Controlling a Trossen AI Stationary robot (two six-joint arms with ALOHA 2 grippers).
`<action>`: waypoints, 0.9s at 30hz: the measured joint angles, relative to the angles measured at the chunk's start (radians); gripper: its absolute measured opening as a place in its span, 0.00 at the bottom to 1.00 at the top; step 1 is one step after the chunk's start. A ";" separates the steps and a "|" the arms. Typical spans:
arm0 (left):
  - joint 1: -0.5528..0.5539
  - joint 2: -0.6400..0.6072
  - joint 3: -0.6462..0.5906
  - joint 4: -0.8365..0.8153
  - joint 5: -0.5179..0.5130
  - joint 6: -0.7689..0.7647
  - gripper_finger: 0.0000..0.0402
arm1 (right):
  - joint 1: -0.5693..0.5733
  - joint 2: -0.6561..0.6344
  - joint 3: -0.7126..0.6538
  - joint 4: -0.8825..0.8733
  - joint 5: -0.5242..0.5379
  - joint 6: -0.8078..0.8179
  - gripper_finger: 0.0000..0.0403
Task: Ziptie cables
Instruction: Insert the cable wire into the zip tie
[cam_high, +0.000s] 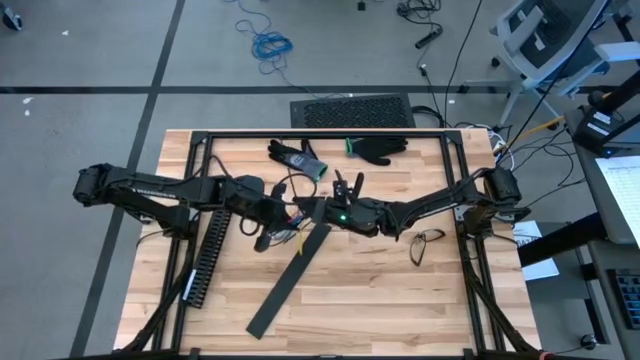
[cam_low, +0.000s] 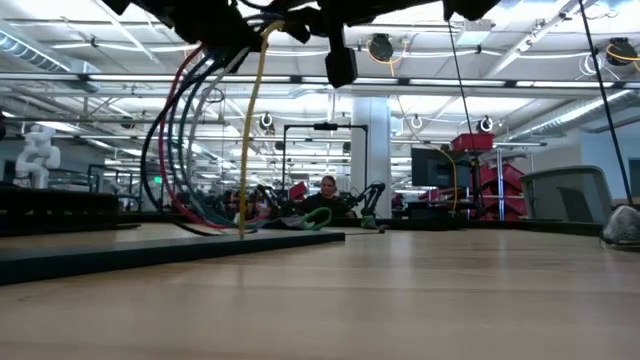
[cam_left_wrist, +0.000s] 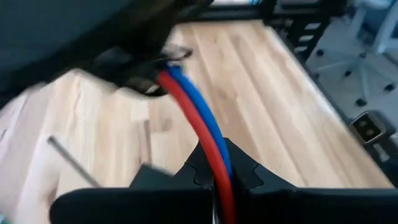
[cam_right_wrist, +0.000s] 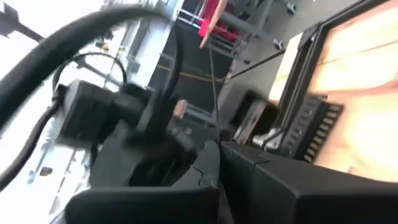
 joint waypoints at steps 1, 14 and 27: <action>0.001 0.000 0.000 -0.005 -0.007 0.000 0.03 | 0.003 0.000 0.009 -0.023 -0.012 0.000 0.00; 0.000 0.001 0.002 0.170 -0.042 -0.005 0.03 | -0.001 -0.005 0.126 -0.215 -0.032 -0.069 0.00; -0.003 -0.005 0.050 0.160 -0.026 -0.026 0.03 | -0.002 -0.002 0.126 -0.220 -0.037 -0.086 0.00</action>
